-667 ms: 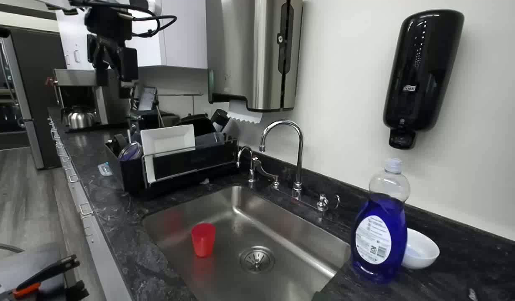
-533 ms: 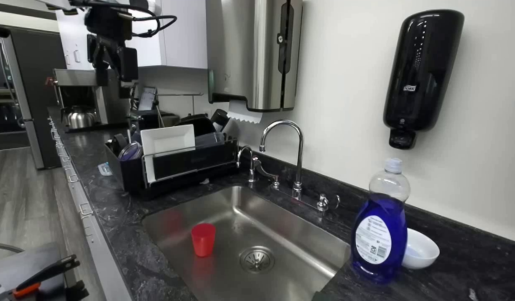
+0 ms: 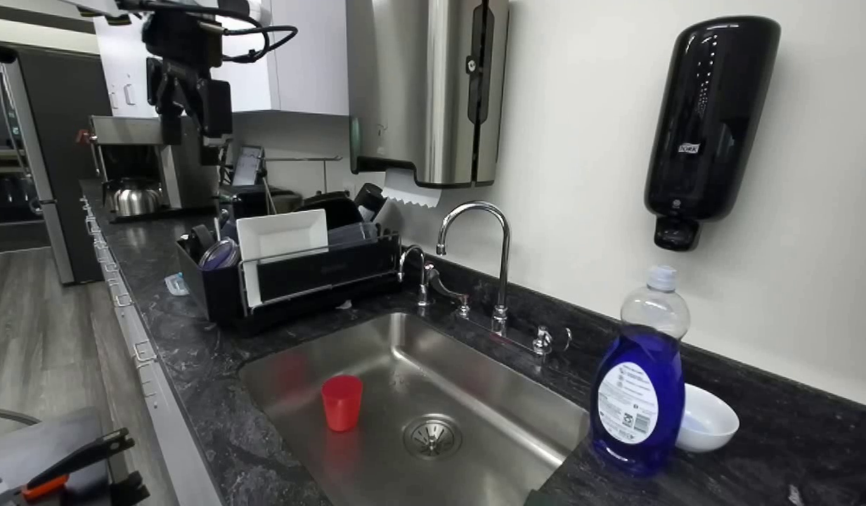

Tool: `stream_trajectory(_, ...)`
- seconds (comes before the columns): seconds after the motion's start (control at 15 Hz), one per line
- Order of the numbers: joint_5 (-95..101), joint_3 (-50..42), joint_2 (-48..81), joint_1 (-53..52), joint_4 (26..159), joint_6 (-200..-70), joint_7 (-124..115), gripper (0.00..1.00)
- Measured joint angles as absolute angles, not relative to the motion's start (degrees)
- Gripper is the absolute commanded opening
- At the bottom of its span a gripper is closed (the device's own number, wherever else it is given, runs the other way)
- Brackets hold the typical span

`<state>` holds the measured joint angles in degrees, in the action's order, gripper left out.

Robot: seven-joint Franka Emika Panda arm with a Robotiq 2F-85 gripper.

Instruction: Move the right faucet handle forward

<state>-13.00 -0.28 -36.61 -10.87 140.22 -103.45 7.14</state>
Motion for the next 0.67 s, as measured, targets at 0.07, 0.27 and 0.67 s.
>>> stream_trajectory(0.07,-13.0,-0.28,-36.61,-10.87,140.22,-103.45,7.14,1.0)
stream_trajectory(0.27,-13.0,-0.22,-36.61,-10.85,140.23,-103.58,7.15,1.0)
stream_trajectory(0.67,-12.1,-1.12,-34.55,-9.98,141.57,-107.61,12.29,1.0)
